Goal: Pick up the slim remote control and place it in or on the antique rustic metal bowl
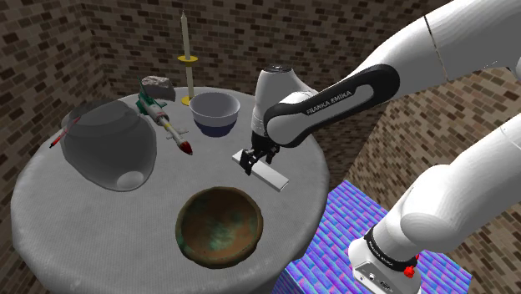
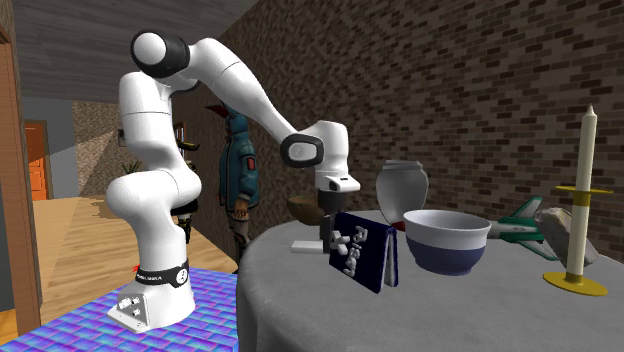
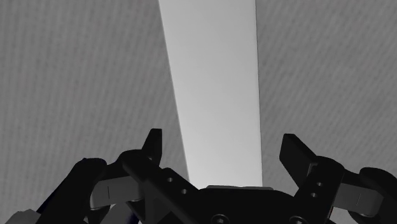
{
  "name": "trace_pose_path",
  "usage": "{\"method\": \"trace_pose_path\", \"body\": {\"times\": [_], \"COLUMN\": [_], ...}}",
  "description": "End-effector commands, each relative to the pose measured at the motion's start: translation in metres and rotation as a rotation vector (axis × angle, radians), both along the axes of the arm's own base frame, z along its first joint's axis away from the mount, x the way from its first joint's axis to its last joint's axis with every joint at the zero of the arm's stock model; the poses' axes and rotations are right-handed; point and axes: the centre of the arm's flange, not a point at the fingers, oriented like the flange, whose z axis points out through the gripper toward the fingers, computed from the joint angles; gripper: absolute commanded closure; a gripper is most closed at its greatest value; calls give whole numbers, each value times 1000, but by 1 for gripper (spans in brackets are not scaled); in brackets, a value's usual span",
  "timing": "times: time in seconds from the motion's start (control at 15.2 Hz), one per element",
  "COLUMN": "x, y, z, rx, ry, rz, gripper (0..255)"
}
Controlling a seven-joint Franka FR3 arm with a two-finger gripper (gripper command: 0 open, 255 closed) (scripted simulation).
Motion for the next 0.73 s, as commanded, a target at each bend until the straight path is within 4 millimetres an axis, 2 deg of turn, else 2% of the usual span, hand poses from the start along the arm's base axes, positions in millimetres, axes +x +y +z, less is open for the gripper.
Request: {"method": "trace_pose_path", "body": {"times": [0.0,0.4,0.46,0.66], "x": [0,0,0,0], "y": [0,0,0,0], "z": [-5,-5,-5,-5], "rx": [0,0,0,0], "ry": [-1,0,0,0], "rz": [0,0,0,0], "gripper": [0,0,255,255]}}
